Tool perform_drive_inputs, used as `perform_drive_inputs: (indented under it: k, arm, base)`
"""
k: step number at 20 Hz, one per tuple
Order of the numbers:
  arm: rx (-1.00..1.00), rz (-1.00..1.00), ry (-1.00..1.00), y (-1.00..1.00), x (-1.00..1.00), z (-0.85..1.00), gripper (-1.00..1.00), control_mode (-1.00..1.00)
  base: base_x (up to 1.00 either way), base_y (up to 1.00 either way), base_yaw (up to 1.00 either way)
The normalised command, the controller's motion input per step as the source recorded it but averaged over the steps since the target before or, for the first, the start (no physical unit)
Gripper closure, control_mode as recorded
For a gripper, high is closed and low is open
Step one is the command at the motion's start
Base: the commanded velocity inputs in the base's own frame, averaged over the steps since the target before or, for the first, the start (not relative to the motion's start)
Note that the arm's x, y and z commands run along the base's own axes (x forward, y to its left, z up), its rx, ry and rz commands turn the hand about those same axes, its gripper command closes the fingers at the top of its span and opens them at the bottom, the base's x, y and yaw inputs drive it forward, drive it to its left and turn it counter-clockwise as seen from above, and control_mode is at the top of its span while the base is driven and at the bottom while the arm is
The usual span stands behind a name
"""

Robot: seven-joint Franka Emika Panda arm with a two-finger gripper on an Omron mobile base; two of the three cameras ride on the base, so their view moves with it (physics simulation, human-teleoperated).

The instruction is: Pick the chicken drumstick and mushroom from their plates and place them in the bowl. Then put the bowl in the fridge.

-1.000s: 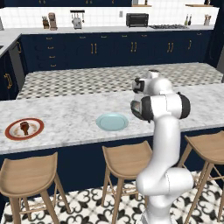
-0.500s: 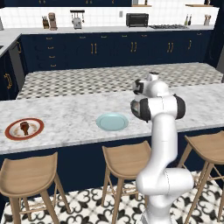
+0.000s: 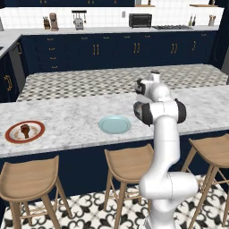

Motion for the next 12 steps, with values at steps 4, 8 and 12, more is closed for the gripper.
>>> perform_drive_inputs:
  k: [4,8,12]
  arm:
    - [0.04,0.06,0.0,0.09,-0.8,0.98,-1.0,-1.0]
    - [-0.01,0.1,-0.01,0.81,-1.0,0.43,-1.0,-1.0]
    - [-0.15,0.11,-0.09,1.0,-1.0,-0.37,-1.0,-1.0]
  base:
    - [0.0,0.0,0.0]
    - [0.0,0.0,0.0]
    - [0.0,0.0,0.0]
